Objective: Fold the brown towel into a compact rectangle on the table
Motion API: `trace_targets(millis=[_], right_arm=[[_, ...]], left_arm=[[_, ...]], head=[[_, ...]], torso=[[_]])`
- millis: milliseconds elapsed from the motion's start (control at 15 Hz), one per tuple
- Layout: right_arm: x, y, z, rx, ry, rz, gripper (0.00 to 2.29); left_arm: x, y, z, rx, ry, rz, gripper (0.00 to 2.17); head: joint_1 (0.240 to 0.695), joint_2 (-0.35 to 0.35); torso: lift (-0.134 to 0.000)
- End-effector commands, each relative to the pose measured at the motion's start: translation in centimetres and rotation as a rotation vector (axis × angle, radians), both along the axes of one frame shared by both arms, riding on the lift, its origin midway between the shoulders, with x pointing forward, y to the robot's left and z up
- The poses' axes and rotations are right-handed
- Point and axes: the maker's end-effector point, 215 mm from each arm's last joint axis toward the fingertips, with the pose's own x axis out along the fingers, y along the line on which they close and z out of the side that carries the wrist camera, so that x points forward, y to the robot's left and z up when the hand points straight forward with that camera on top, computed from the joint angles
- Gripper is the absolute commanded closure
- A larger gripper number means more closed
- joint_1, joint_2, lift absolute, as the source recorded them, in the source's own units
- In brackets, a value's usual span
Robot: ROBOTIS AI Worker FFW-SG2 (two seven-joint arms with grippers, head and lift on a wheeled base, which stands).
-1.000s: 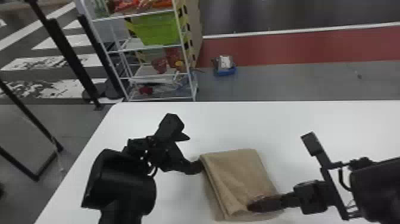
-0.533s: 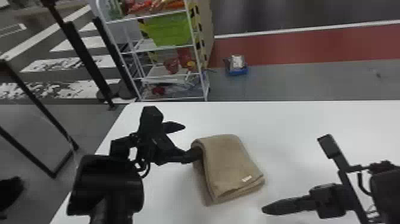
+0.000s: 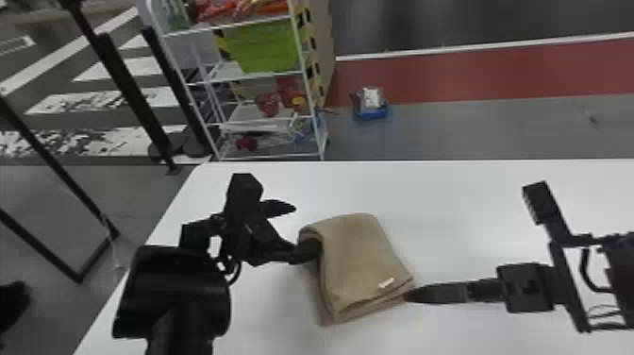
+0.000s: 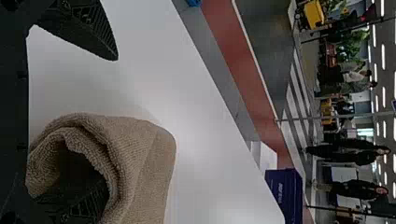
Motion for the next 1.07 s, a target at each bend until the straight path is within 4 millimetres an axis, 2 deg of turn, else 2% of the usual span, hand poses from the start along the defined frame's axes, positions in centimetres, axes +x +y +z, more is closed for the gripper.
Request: trace_targets(millis=[0,133,200,333,400,1000], right_arm=[[2.1,2.1,1.6,0.013,-0.053,-0.006,2.26],[4.2,3.9,0.4,-0.028,-0.082,0.000,2.26],[5.2,4.2,-0.5,-0.077,-0.091,0.003,2.26],[7.1,3.4,-2.7,-0.170,-0.087,0.001,2.26],[7.4,3.5,-3.2,-0.193,-0.077,0.015,2.26],[6.3,4.1,-6.5,-0.274,-0.034,0.071,2.26]], left_arm=[[-0.1,-0.5,-0.7,-0.004,0.014,-0.009,0.08],[-0.3,-1.0,-1.3,-0.008,0.034,-0.027,0.08],[-0.4,-1.3,-1.6,-0.001,0.041,-0.032,0.08],[-0.4,-1.5,-2.0,0.000,0.050,-0.040,0.08],[-0.5,-1.6,-2.1,0.000,0.051,-0.042,0.08],[-0.5,-1.9,-2.3,0.001,0.057,-0.053,0.08]], head=[[0.695,0.273],[0.695,0.279],[0.695,0.283],[0.695,0.289],[0.695,0.287],[0.695,0.278]], torso=[[-0.124],[-0.124],[-0.124],[-0.124],[-0.124],[-0.124]])
